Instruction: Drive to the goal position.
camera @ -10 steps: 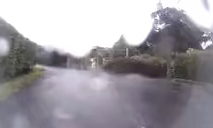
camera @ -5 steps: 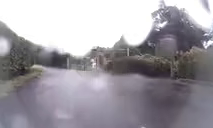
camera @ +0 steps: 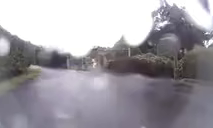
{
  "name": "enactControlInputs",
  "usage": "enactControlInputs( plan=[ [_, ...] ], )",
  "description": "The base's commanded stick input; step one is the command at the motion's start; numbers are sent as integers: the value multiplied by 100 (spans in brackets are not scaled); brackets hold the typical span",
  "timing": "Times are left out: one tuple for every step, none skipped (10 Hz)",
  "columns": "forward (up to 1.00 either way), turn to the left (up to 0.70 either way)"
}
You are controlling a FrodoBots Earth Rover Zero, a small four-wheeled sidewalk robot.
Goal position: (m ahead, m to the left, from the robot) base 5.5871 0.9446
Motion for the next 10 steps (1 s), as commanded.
enactControlInputs(
  plan=[
    [70, 0],
    [70, 0],
    [70, 0],
    [70, 0],
    [70, 0],
    [70, 0],
    [70, 0],
    [70, 0],
    [70, 0],
    [70, 0]
  ],
)
